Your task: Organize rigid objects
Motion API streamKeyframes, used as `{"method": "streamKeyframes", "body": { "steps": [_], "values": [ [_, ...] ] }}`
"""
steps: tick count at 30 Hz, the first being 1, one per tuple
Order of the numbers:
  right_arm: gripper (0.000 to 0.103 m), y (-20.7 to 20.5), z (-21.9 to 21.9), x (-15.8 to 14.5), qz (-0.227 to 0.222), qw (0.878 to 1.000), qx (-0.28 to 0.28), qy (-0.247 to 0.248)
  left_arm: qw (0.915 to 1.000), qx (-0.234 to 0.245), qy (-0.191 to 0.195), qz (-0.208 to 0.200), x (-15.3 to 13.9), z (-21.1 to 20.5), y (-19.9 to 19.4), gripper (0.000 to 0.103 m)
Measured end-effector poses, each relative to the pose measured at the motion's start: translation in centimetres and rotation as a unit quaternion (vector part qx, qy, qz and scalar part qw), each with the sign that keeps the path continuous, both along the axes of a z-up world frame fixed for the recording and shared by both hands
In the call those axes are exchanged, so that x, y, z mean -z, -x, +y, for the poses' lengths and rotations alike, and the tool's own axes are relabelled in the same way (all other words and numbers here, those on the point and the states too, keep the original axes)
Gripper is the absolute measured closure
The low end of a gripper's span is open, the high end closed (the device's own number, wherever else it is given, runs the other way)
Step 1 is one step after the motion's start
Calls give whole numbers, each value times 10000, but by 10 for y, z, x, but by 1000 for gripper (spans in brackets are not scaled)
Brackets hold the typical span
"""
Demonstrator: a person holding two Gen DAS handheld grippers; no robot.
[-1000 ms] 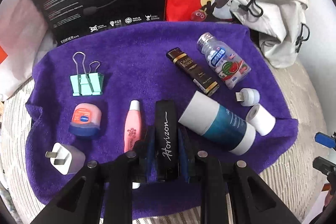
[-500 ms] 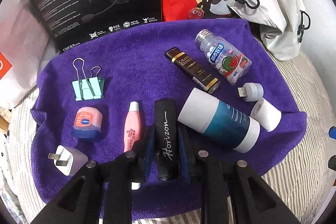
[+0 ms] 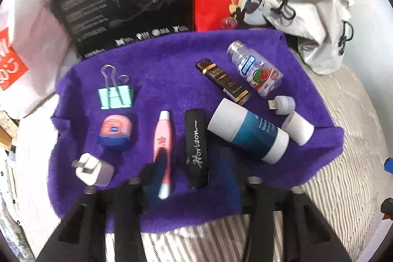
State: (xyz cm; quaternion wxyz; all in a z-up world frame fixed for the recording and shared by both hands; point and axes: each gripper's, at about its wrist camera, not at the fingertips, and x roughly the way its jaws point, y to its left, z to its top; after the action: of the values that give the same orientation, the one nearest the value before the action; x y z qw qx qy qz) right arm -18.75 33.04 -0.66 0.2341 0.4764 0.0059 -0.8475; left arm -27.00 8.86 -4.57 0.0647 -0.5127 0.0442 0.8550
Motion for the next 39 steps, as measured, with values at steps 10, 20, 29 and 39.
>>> {"method": "streamKeyframes", "body": {
  "steps": [10,20,29,39],
  "values": [
    [27,-18,-34,-24,312,9993,11,194,9946,-542,-830,322,-51,-44,-68,2],
    [0,-47,-62,-41,798,9963,331,35,9872,-926,-1140,617,-63,-55,-151,2],
    [0,-73,-64,-37,840,9936,750,-44,9893,-905,-620,966,-83,-42,-197,2],
    [0,-93,-59,-30,970,9916,851,-71,9848,-1033,-184,1385,-83,-30,-214,2]
  ]
}}
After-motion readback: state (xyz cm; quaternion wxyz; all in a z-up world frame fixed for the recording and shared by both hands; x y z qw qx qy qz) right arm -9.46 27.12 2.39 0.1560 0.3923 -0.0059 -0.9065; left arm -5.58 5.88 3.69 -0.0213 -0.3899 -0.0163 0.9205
